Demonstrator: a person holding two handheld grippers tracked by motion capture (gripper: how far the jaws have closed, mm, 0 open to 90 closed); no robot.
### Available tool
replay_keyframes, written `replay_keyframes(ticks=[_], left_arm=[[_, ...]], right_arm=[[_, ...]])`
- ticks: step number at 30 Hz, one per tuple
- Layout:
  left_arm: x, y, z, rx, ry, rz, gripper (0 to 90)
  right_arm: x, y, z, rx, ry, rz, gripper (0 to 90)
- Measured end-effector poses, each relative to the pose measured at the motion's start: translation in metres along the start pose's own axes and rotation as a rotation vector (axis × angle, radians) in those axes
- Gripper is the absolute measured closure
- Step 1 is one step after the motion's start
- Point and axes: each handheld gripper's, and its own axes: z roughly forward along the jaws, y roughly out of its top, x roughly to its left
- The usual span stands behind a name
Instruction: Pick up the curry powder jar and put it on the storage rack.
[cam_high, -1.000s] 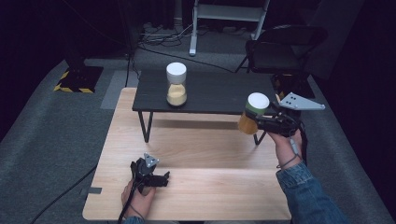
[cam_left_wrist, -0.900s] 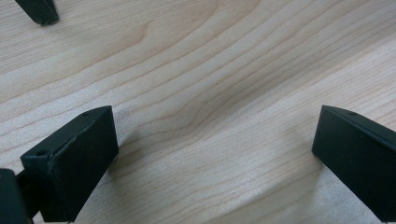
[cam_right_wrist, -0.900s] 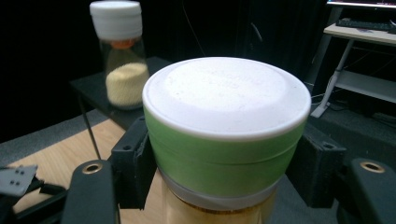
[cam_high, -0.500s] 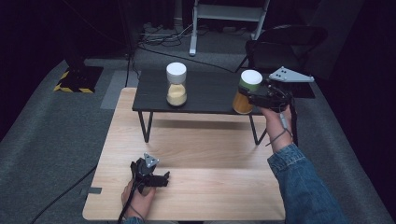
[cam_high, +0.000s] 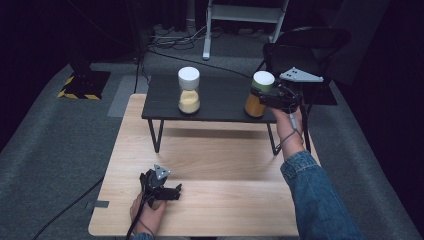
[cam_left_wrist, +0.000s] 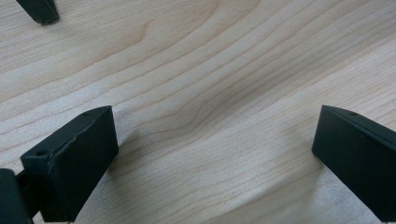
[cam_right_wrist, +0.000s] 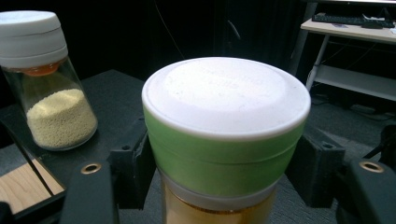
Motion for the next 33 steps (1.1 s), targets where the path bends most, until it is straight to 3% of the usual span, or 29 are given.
replay_keyframes(ticks=[2,4,7,11,14,24,33], left_arm=[[0.0,0.0,0.0,0.0,0.0,0.0,0.2],[0.0,0.0,0.0,0.001,0.0,-0.002,0.2],[0.0,0.0,0.0,0.0,0.0,0.0,0.2],[0.0,0.0,0.0,0.001,0.002,0.001,0.2],[0.0,0.0,0.0,0.002,0.002,0.001,0.2],[-0.002,0.0,0.0,0.003,0.008,-0.007,0.2],[-0.002,0.0,-0.001,0.003,0.009,-0.008,0.2]], right_arm=[[-0.004,-0.002,0.0,-0.004,0.01,0.0,31.8],[-0.004,-0.002,-0.001,-0.011,0.005,-0.005,20.1],[-0.01,0.002,-0.004,0.002,0.023,0.047,7.0],[-0.004,-0.003,-0.02,-0.033,-0.001,0.007,4.3],[-0.005,-0.007,-0.034,-0.052,0.007,0.009,3.3],[-0.003,-0.026,-0.079,-0.067,0.002,-0.032,3.3],[-0.005,-0.052,-0.105,-0.048,0.01,-0.046,3.3]])
